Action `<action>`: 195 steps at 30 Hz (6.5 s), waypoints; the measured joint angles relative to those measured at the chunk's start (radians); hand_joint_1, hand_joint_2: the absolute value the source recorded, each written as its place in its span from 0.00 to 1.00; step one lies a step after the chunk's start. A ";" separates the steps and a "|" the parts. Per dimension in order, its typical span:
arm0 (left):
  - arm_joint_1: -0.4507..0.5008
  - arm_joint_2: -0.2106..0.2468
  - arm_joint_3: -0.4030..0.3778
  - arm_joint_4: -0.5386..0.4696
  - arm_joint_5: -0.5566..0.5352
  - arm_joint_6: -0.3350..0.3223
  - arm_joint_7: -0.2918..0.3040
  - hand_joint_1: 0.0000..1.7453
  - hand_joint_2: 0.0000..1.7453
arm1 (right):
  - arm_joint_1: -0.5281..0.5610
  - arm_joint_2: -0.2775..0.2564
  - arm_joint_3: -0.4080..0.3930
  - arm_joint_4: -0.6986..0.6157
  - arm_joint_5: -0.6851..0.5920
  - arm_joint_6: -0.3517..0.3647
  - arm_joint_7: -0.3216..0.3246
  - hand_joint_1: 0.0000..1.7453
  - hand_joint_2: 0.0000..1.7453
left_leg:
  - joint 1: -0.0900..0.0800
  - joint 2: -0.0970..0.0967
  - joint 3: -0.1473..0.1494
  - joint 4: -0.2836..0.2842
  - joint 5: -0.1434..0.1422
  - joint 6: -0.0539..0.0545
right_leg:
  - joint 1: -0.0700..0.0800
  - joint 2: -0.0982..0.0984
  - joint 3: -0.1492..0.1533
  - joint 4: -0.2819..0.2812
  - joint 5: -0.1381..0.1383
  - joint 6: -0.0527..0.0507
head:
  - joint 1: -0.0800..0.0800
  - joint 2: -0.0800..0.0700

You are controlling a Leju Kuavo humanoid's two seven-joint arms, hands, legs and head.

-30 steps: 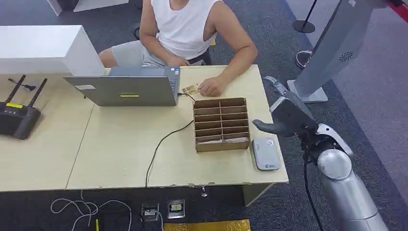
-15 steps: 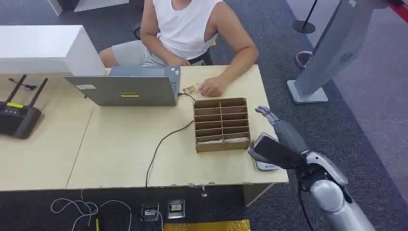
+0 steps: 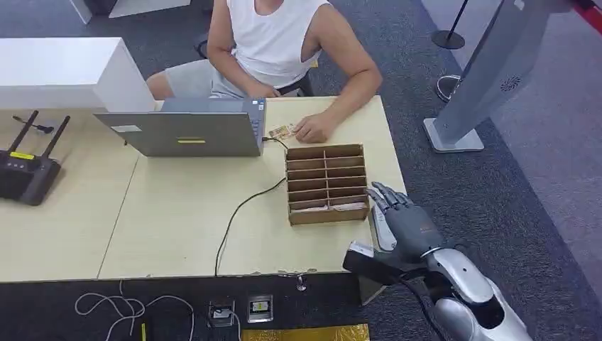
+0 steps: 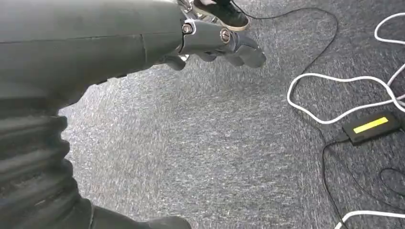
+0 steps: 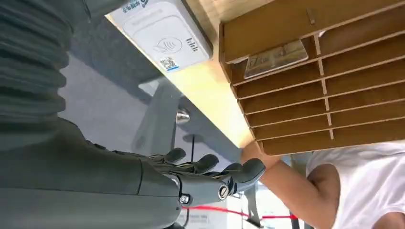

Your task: Pass the card to the sensor for recognition and then transmit it.

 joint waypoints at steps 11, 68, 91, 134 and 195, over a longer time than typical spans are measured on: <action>0.000 -0.008 0.007 0.000 0.007 0.002 0.000 0.00 1.00 | -0.009 -0.007 0.074 0.053 0.101 -0.099 0.002 0.00 1.00 | 0.000 0.000 0.000 0.000 0.000 0.000 | 0.000 0.000 0.000 0.000 0.000 0.000 | 0.000 0.000; -0.005 -0.011 0.006 0.000 -0.032 -0.005 -0.013 0.00 1.00 | -0.230 0.307 0.028 0.644 0.015 -0.408 -0.206 0.00 1.00 | 0.000 0.000 0.000 0.000 0.000 0.000 | 0.001 0.000 0.000 0.000 0.000 0.000 | 0.000 0.000; -0.006 -0.008 0.006 0.000 -0.032 -0.004 -0.011 0.00 1.00 | -0.222 0.322 0.027 0.678 -0.016 -0.378 -0.194 0.00 1.00 | 0.001 0.000 0.000 0.000 0.000 0.000 | 0.001 0.000 0.000 0.000 0.000 0.000 | 0.000 0.000; -0.013 0.006 0.006 0.000 -0.040 -0.004 -0.009 0.00 1.00 | -0.178 0.291 0.032 0.594 -0.024 -0.257 -0.127 1.00 1.00 | 0.001 0.000 0.000 0.000 0.000 0.000 | 0.001 0.000 0.000 0.000 0.000 0.000 | 0.000 0.000; -0.062 -0.015 0.002 0.000 -0.105 -0.036 -0.005 0.00 1.00 | -0.723 0.374 -0.082 0.913 0.022 -0.308 -0.374 1.00 1.00 | 0.003 0.002 -0.001 0.001 0.002 -0.001 | 0.003 0.003 -0.001 0.001 0.003 -0.001 | 0.000 0.000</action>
